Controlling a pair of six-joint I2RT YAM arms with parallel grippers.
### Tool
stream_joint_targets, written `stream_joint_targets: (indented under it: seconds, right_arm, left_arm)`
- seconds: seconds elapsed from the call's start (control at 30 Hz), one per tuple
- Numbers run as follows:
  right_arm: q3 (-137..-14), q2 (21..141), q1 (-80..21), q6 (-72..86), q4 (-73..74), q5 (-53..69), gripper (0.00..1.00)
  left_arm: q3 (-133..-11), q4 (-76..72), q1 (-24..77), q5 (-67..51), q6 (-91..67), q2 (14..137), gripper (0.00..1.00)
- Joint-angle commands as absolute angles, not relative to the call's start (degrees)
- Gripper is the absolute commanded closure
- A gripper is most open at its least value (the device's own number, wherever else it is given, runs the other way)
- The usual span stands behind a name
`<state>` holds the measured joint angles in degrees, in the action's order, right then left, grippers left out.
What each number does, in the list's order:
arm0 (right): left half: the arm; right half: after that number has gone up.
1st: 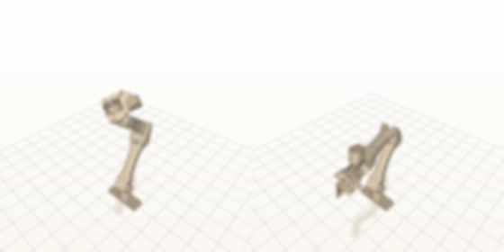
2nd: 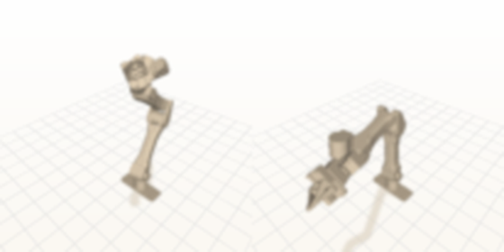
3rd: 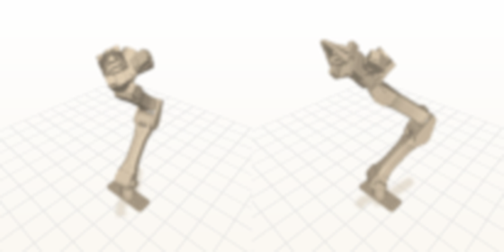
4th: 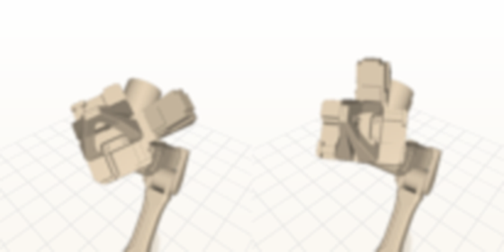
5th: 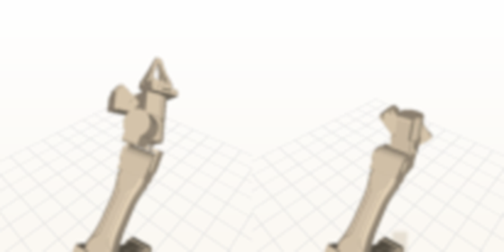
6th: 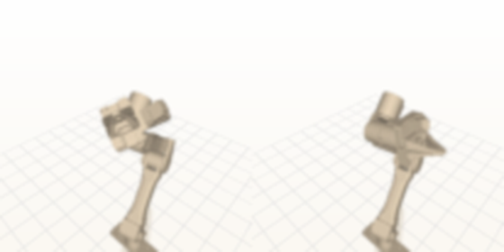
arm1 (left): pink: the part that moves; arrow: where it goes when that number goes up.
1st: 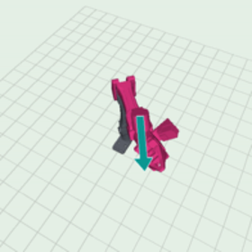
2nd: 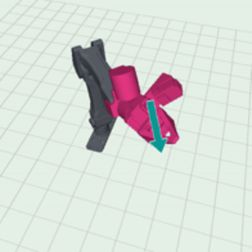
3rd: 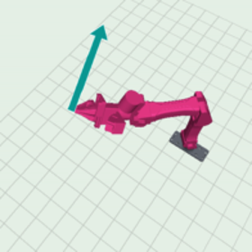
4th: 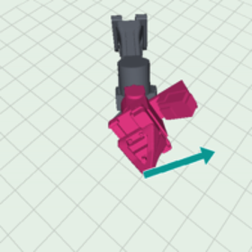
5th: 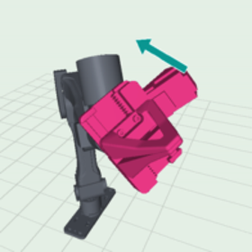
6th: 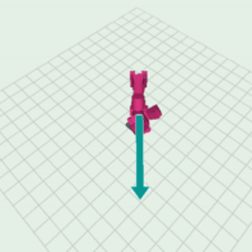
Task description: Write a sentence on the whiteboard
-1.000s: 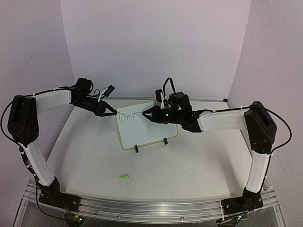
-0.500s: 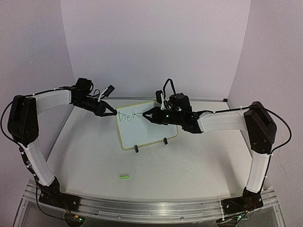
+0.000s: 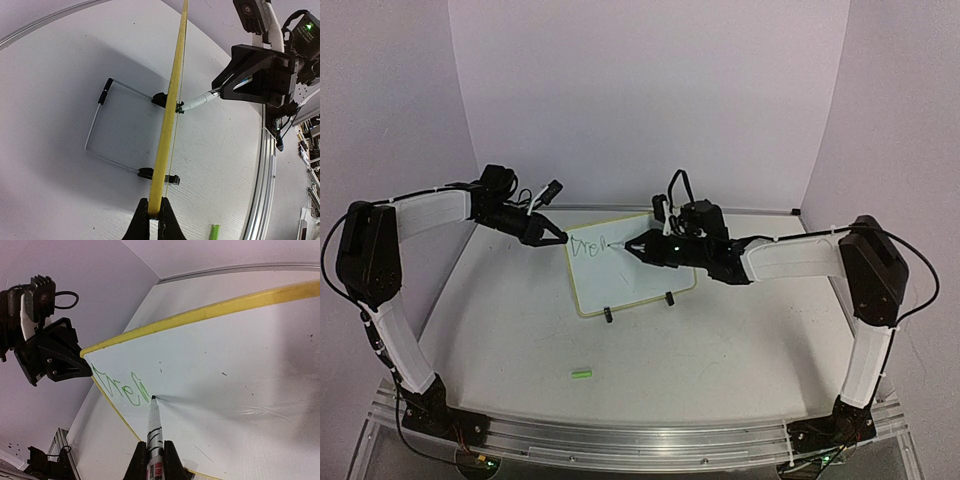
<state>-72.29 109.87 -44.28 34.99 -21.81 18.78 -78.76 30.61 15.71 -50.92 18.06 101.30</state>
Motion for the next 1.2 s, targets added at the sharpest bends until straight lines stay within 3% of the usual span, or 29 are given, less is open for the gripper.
stream_joint_targets:
  seconds: [0.0,0.43,1.17]
  right_arm:
    - [-72.9,106.5,-43.9,34.7,-22.3,16.5,1.0]
    - [-75.4,107.3,-43.9,34.5,-23.3,20.5,1.0]
    - [-75.7,110.0,-43.9,35.9,-22.0,15.7,1.0]
  left_arm:
    - [-79.7,33.9,17.1,-48.2,19.7,100.9,1.0]
    - [-79.6,33.9,17.1,-48.0,19.8,100.7,1.0]
    - [-79.7,34.1,17.4,-47.7,19.8,100.8,1.0]
